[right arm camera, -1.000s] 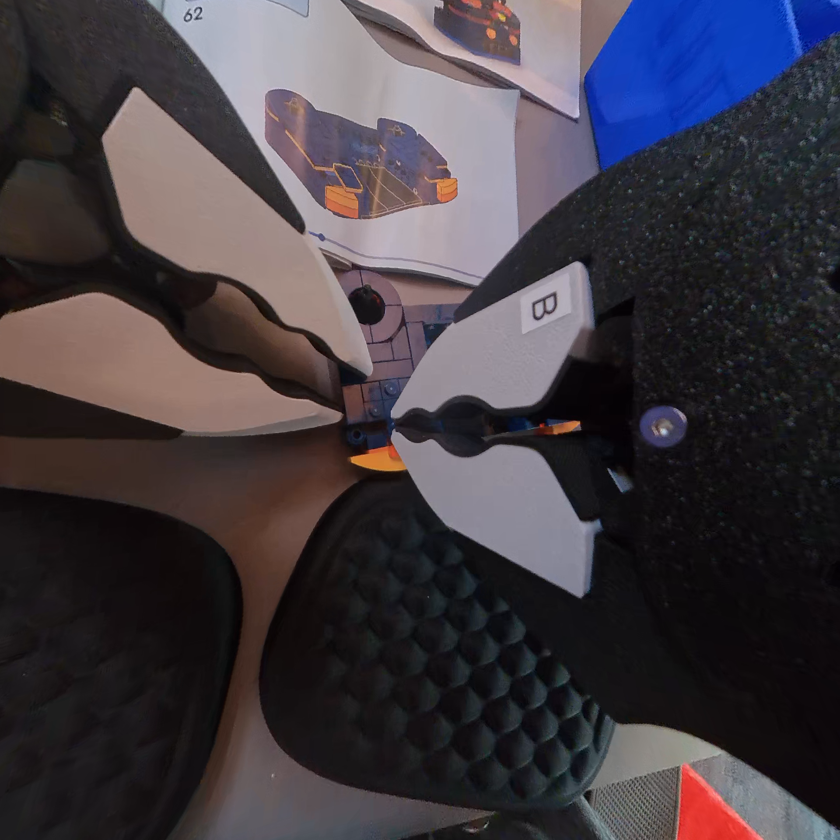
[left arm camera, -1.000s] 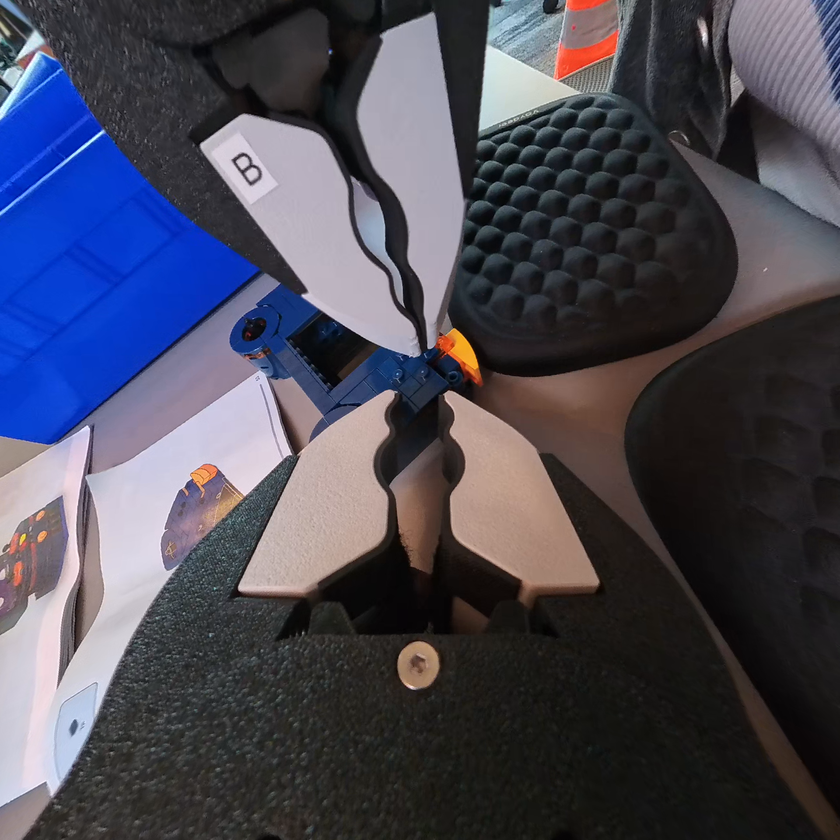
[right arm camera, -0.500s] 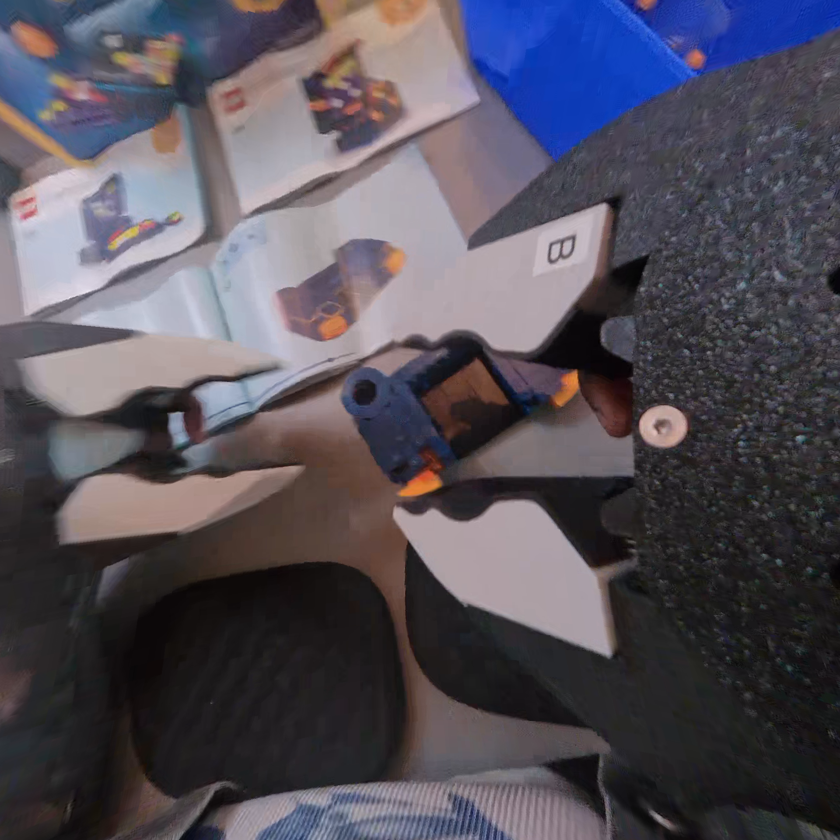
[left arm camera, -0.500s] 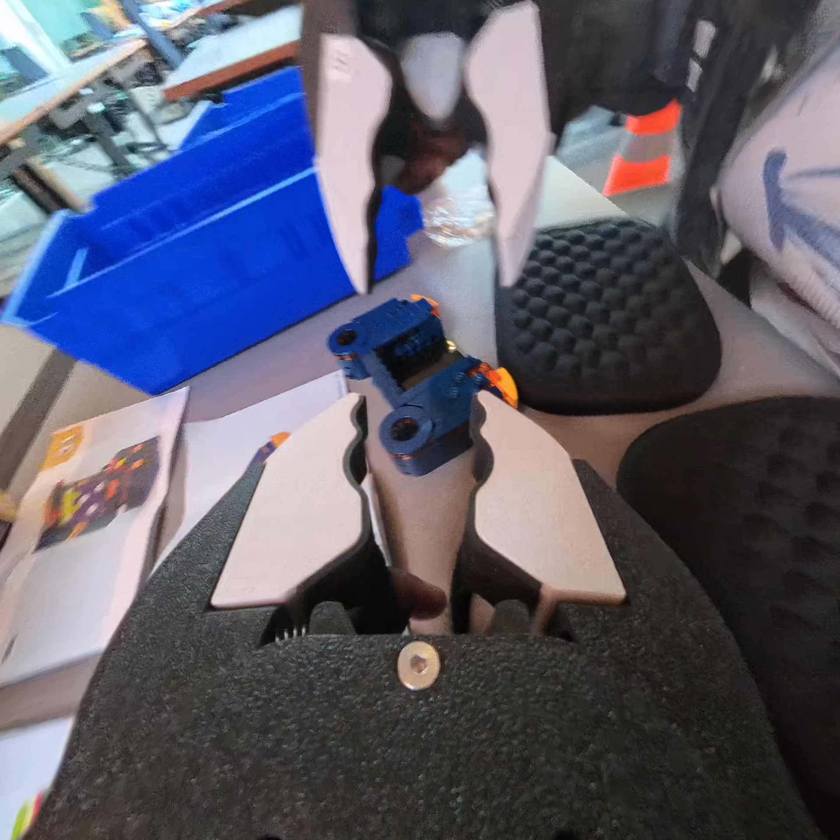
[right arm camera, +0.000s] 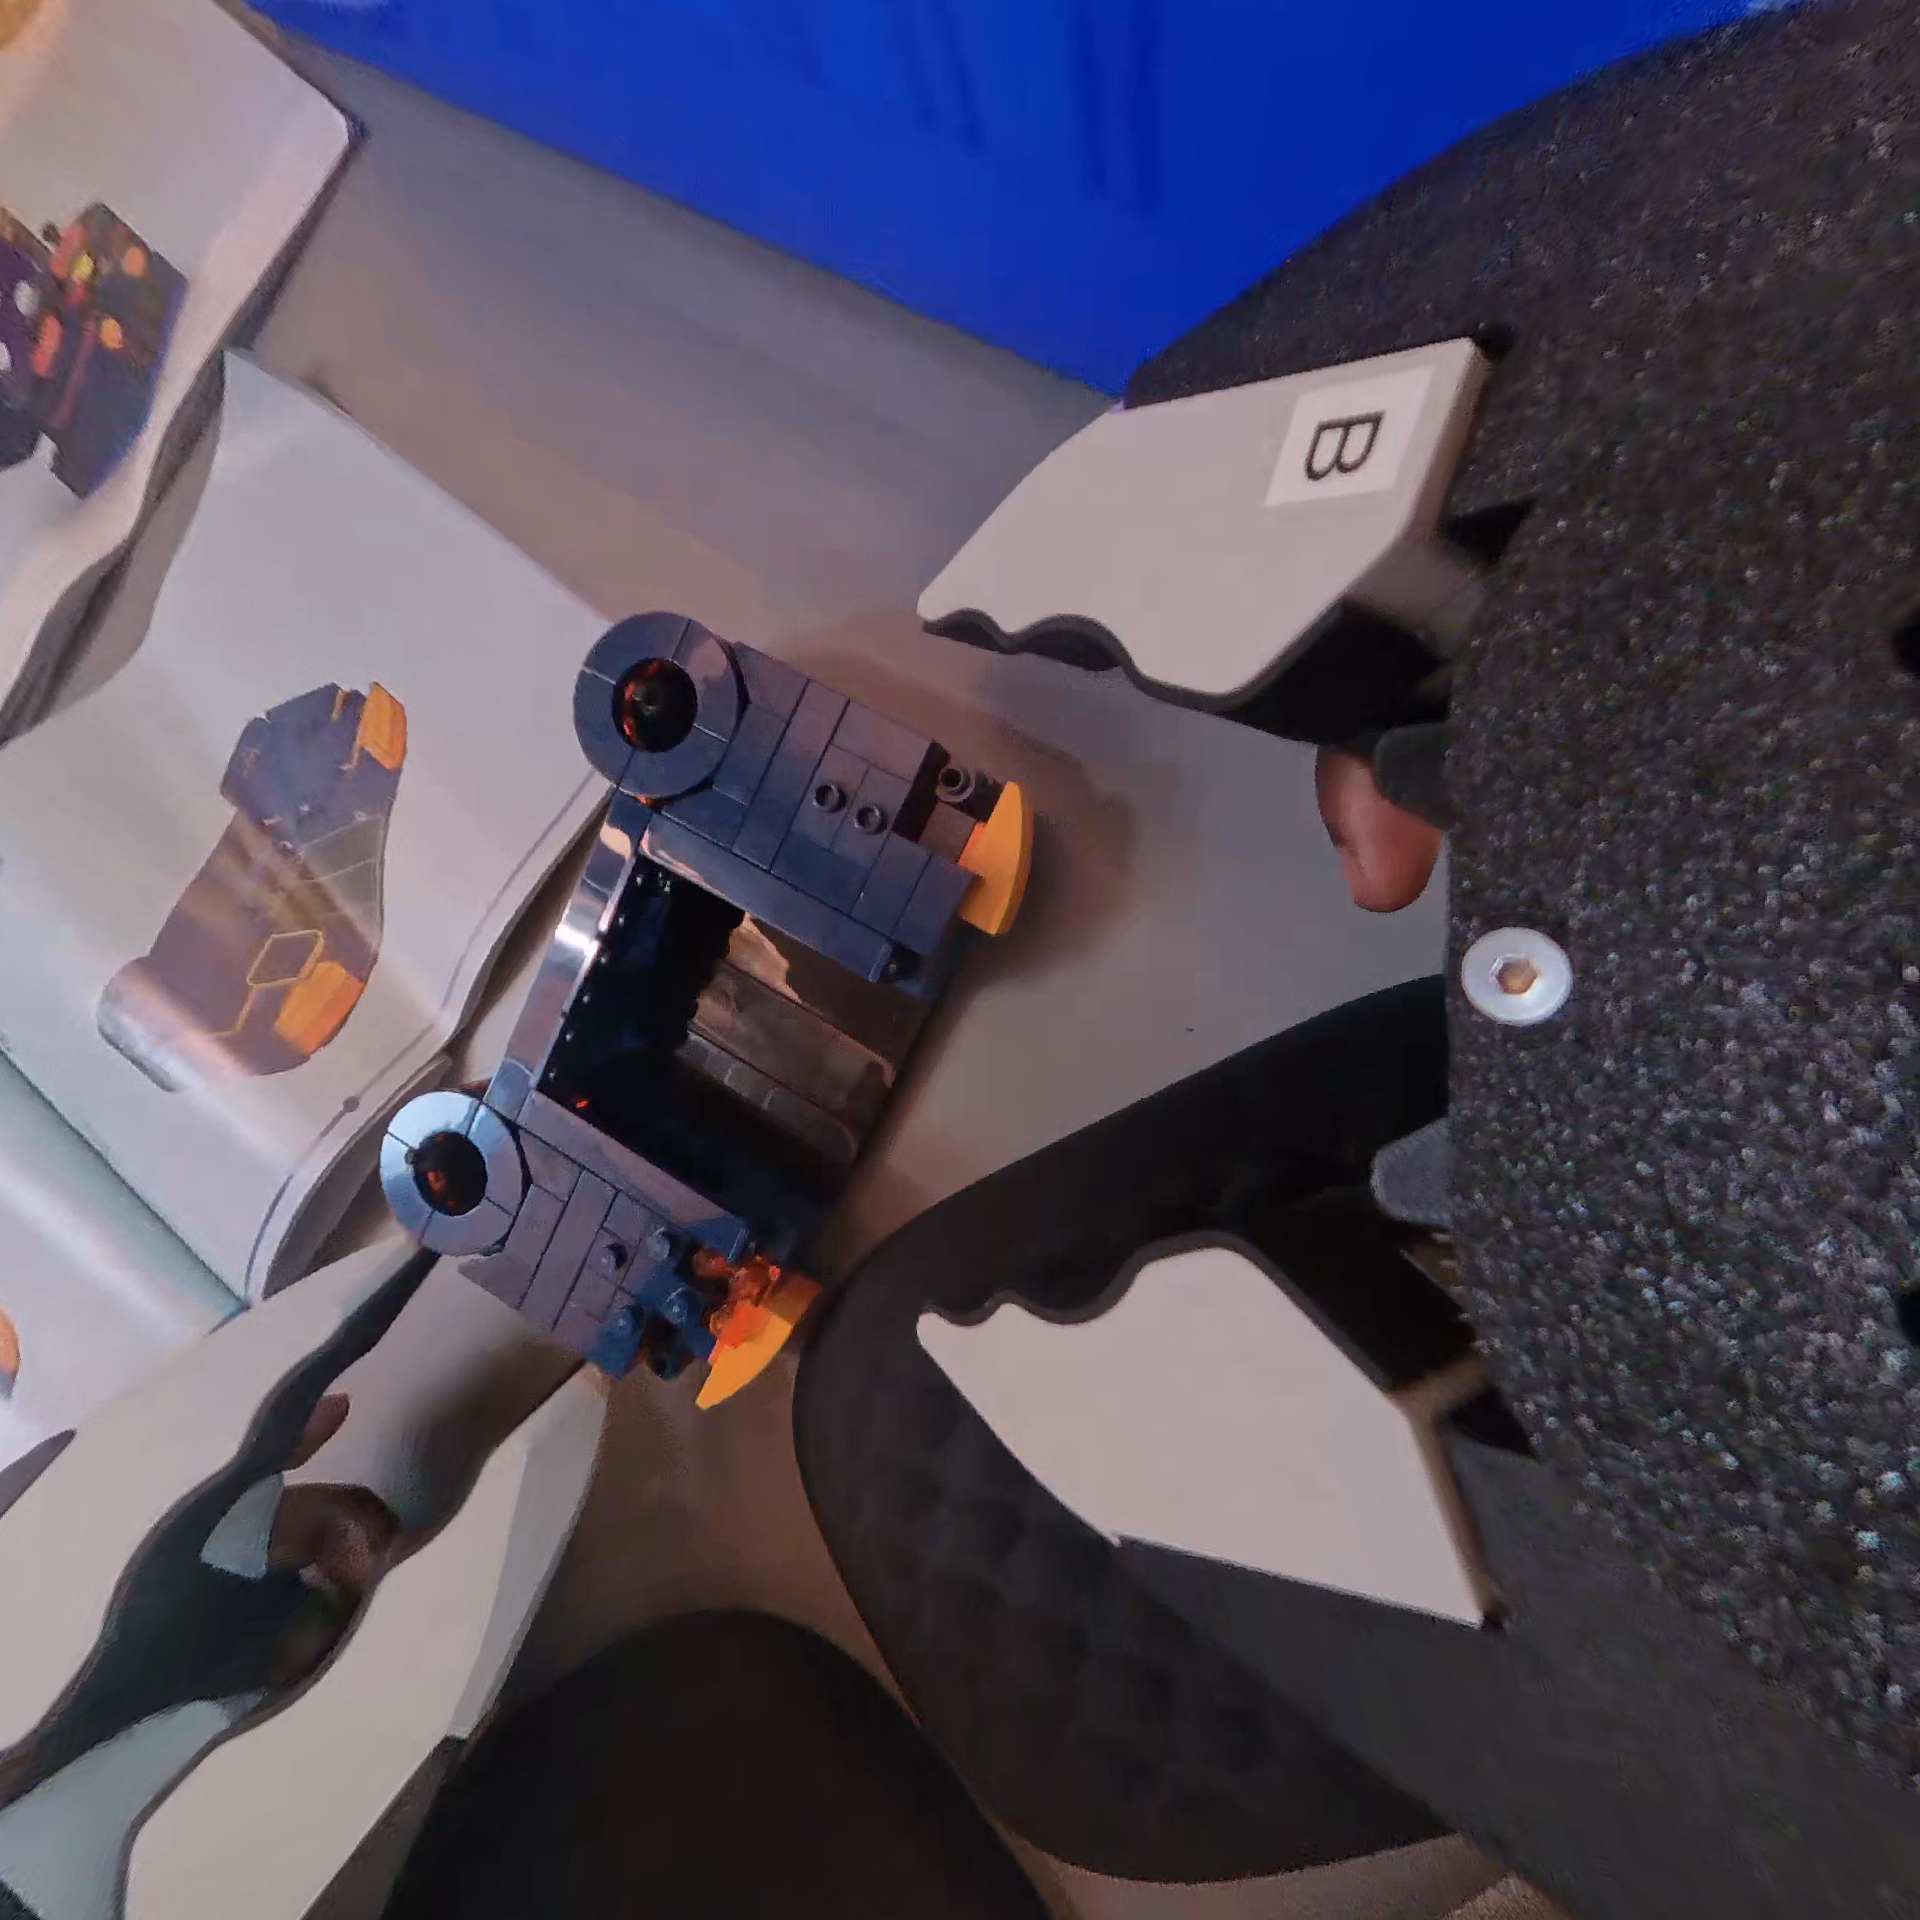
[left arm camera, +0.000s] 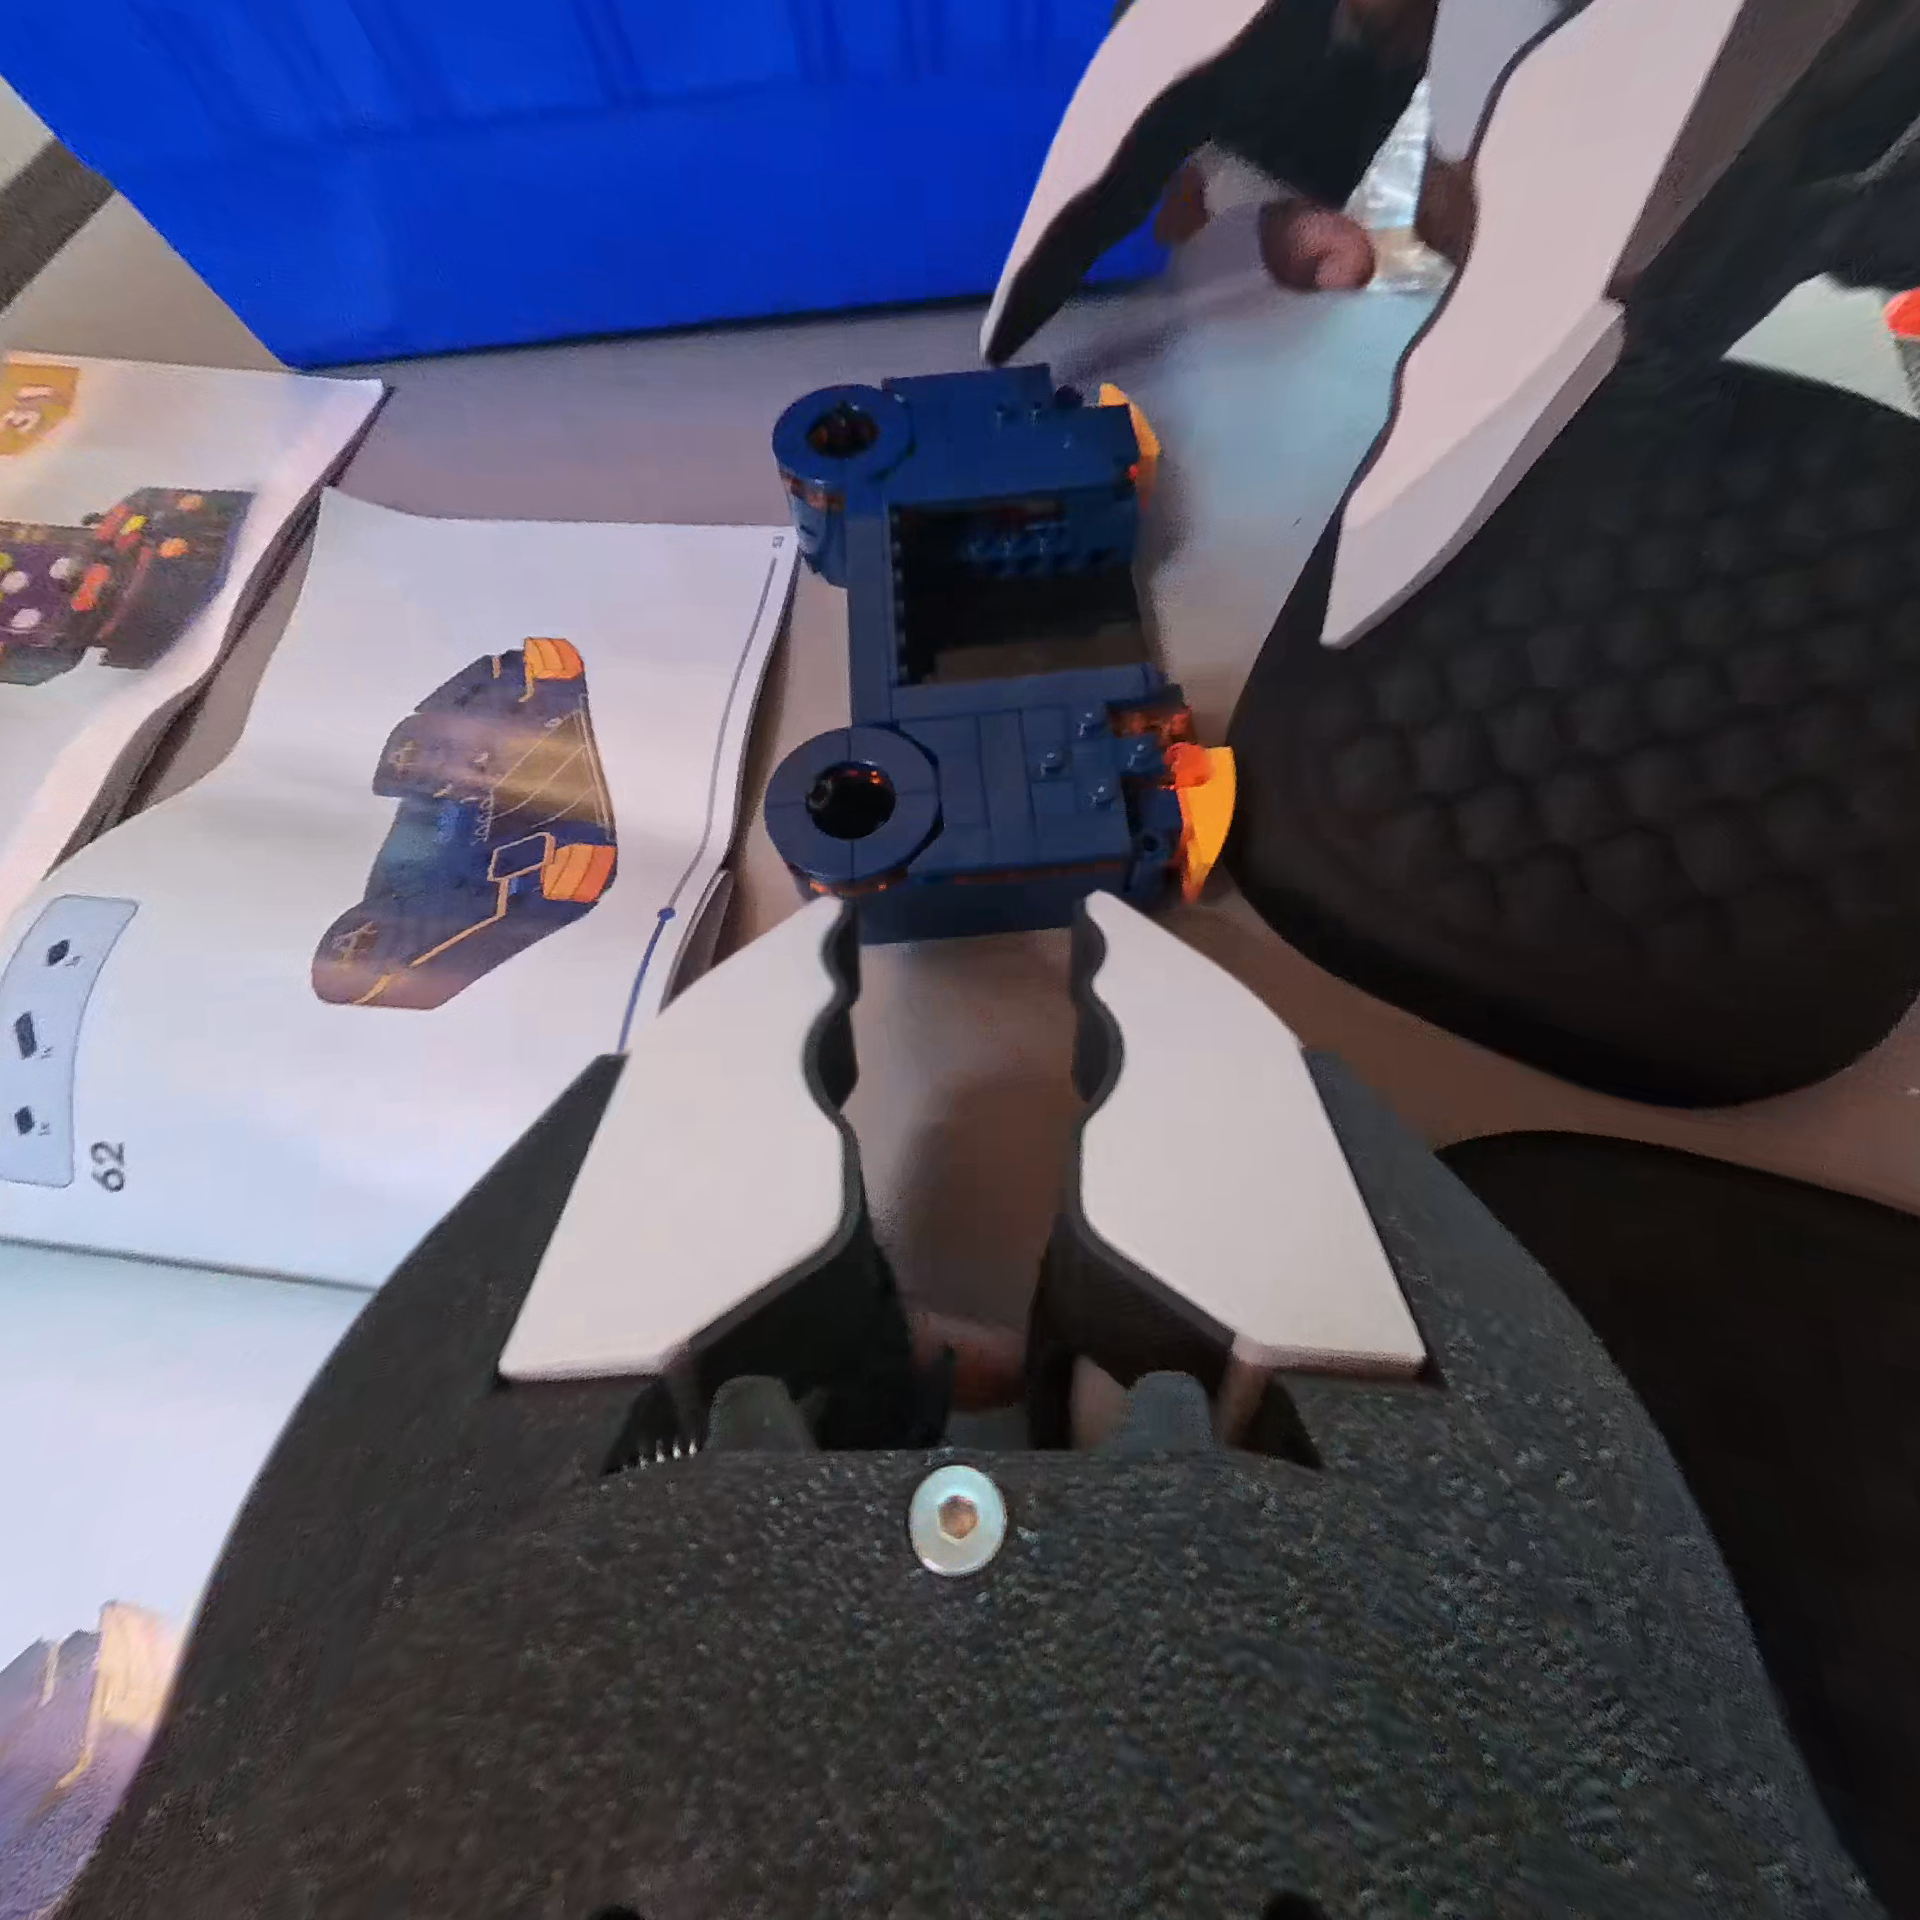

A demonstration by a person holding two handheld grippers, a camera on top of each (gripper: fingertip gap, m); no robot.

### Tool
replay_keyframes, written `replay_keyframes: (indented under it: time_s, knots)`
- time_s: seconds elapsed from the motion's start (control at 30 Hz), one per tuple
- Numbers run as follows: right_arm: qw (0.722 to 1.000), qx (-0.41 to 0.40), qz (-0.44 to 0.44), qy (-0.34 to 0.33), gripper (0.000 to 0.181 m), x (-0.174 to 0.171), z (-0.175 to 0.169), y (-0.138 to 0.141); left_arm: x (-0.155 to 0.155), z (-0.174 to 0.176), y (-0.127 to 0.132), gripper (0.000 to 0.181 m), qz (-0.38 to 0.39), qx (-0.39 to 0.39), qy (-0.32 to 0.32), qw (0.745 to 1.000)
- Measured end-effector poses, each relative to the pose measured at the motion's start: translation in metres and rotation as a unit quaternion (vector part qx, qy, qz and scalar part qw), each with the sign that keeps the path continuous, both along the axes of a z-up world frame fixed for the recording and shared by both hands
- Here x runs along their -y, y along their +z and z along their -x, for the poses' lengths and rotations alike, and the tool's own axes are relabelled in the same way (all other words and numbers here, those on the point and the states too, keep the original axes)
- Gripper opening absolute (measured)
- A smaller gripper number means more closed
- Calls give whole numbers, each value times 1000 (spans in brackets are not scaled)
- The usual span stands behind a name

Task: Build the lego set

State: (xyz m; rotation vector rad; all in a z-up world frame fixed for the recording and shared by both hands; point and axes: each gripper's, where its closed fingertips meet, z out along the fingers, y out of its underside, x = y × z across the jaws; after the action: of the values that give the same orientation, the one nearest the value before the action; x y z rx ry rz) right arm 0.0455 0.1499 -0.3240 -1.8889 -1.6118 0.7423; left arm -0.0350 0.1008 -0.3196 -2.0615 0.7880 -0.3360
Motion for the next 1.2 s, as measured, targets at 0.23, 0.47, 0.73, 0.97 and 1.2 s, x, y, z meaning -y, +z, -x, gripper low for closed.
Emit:
replay_keyframes:
  time_s: [0.23,0.47,0.73,0.97,1.2]
  knots:
    - [999,-18,24,28,99,8,8,-4,-3,3,9,47,-7,47,10,999]
    - [999,-28,27,24,95,10,9,-5,0,4,9,47,-1,55,5,998]
    - [999,-33,18,21,94,9,9,-6,1,5,8,45,0,52,5,999]
    - [999,-37,19,14,91,7,9,-6,2,3,2,49,7,25,-1,1000]
    - [999,-27,18,5,82,4,9,-9,2,3,1,49,4,17,-1,1000]
